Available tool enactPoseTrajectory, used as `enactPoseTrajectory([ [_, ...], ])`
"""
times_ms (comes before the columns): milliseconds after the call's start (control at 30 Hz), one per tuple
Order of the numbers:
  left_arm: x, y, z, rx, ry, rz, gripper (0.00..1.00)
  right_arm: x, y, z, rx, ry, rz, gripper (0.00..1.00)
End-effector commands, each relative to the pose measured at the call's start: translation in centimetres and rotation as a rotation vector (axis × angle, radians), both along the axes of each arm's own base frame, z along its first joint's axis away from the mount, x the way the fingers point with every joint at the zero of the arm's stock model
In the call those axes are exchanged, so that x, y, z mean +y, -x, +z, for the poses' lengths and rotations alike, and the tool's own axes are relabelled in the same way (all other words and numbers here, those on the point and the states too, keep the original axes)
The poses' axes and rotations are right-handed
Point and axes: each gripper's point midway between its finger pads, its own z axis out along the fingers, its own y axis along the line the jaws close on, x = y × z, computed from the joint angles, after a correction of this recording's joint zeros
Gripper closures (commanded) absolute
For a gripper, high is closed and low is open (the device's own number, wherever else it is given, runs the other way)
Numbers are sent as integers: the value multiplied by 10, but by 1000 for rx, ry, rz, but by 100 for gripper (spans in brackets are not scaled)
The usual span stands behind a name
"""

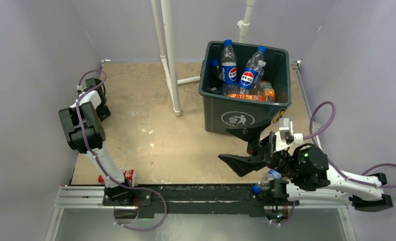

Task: Put the plastic bottles in the bin
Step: Pick up the plastic bottle from the corner of the board.

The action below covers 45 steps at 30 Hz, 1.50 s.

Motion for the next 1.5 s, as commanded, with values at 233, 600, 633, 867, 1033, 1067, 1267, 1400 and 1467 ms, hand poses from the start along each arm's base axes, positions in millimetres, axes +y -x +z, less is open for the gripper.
enactPoseTrajectory([
  [233,27,-16,18,-45,-35,17,3,2,2,-1,6,-8,12,1],
  [600,16,-9,-28,-10,51,11,29,7,0,-3,5,12,7,1],
  [633,15,-8,-32,-8,59,9,33,7,0,-4,6,13,4,1],
  [867,1,-16,-34,-78,108,17,58,10,-1,-6,5,19,1,1],
  [1033,-21,-29,-26,-118,123,-25,72,9,-2,-4,2,15,-2,1],
  [1067,-28,-33,-24,-125,124,-39,76,10,-2,-4,2,16,-2,1],
  [1267,-68,-52,-21,-126,113,-118,100,9,-3,-2,6,17,-12,1],
  [1400,-97,-63,-17,-158,124,-171,100,6,-5,-2,15,12,-22,1],
  [1467,-118,-71,-11,-181,131,-213,100,7,-6,-2,15,13,-28,1],
])
